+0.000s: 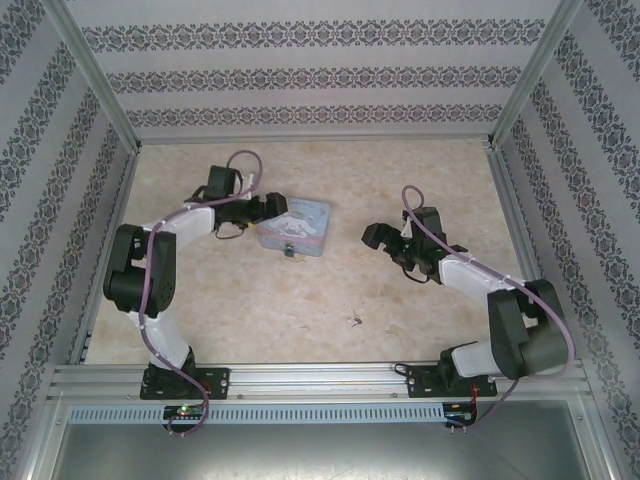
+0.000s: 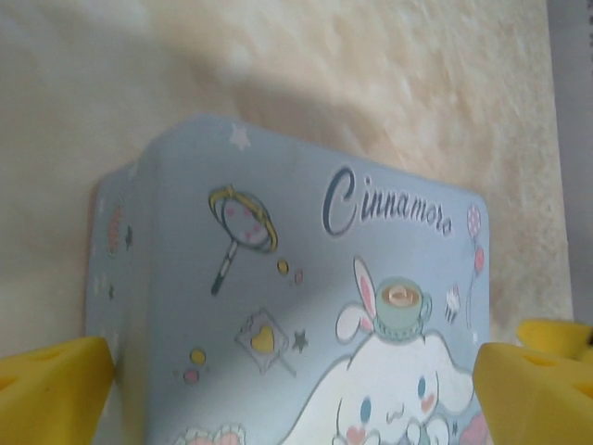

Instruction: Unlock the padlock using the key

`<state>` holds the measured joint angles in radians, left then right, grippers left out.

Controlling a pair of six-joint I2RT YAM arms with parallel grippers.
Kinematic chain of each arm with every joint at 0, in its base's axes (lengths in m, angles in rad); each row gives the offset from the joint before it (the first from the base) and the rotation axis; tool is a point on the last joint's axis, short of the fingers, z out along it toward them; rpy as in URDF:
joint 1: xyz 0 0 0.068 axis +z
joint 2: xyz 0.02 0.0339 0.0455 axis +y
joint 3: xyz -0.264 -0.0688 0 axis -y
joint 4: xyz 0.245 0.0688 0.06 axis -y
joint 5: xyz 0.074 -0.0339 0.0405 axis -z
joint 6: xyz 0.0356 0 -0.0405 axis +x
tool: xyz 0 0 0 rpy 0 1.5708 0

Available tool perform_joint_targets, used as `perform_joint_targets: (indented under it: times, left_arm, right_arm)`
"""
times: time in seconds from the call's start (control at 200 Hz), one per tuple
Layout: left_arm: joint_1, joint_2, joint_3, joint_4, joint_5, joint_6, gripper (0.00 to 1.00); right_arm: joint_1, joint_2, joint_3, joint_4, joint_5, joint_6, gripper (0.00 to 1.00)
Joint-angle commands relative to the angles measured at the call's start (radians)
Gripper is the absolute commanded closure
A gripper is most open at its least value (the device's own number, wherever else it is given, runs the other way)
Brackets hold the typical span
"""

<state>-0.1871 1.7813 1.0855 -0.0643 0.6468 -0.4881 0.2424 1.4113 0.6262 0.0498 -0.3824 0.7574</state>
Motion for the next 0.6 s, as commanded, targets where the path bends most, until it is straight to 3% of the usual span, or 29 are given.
perform_joint_targets:
  times: [0.0,0.24,0.595]
  left_arm:
    - [-0.078,-0.075,-0.103,0.184,-0.074,-0.155,0.0]
    - [-0.103,-0.216,-0.21,0.13,-0.303,-0.217,0.0]
    - [-0.125,-0.236,-0.19,0.176,-0.236,-0.289,0.0]
  right_arm:
    - [0.01,0.016,0.03,0.046,-0.088,0.016,0.02]
    - [0.029,-0.017,0.01,0.032,-0.079,0.008,0.02]
    - [0.094,-0.007,0.048,0.043,-0.014,0.017,0.1]
